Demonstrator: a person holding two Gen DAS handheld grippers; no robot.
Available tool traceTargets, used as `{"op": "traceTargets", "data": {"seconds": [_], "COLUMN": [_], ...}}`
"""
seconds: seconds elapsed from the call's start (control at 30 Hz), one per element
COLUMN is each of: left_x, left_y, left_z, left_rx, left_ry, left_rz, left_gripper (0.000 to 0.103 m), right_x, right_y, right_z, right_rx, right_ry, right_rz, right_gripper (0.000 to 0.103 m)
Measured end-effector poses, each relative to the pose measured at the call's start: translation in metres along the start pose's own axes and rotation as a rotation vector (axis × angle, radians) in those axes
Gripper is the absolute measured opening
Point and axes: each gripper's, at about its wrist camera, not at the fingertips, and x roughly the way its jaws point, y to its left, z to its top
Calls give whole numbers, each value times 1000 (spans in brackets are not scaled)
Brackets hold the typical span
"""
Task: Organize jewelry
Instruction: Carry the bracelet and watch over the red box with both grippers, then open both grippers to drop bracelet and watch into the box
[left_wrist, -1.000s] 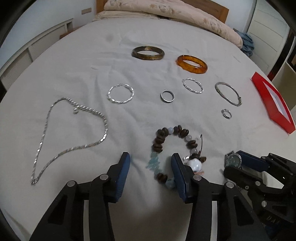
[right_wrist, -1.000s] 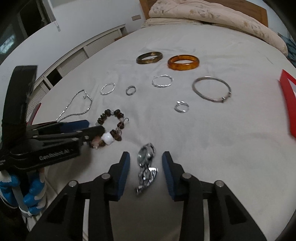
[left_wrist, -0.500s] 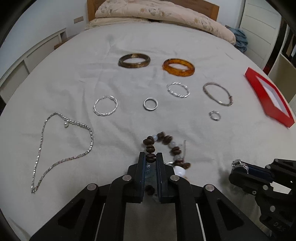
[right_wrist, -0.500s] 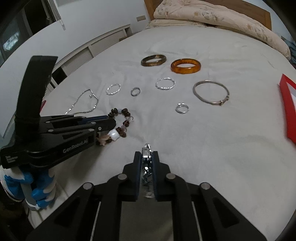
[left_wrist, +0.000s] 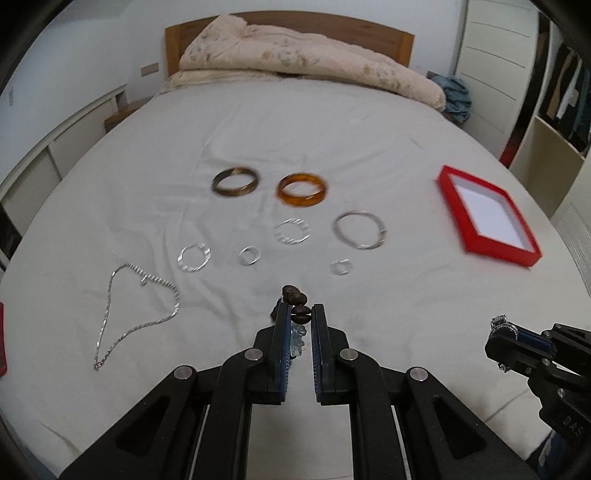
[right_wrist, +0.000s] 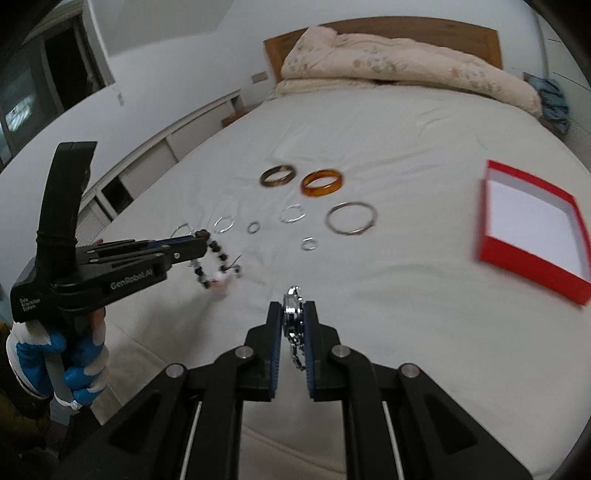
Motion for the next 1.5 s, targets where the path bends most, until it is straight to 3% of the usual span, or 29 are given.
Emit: {"op": "traceTargets", "data": {"seconds": [0.37,0.6,0.73,0.87,1.03,1.17,1.37,1.4,1.47,1.5], "left_x": [4,50,86,134,187,206,207,206,204,202], "left_y": [-126,-217,-255,-276,-281,-279,-280,-279,-278,-280], "left_z": [75,139,159,157,126,108,102,102,99,101], "left_rx": [108,169,189,195,222,227,233,230,221,222], "left_ry": [-51,-62,-45,21,139,187,179,178,185,183], "left_rz": [-171,-286,-309,-300,-249,-224,-208,-210,-226,-225], "left_gripper": [10,10,10,10,10,10,13,15,19,22], "right_x": [-77,-79,-62,-38,1,13,12,12,9,7], "right_y": [-109,-191,-233,-264,-293,-302,-295,-295,-298,-299], "right_z": [31,58,67,67,47,30,28,28,28,28], "right_rx": [92,137,167,197,234,245,209,206,208,209], "right_ry": [-117,-160,-164,-140,-45,0,20,23,30,27], "right_rz": [-155,-249,-282,-294,-291,-302,-321,-329,-339,-339], "right_gripper": [10,10,10,10,10,10,12,14,34,37]}}
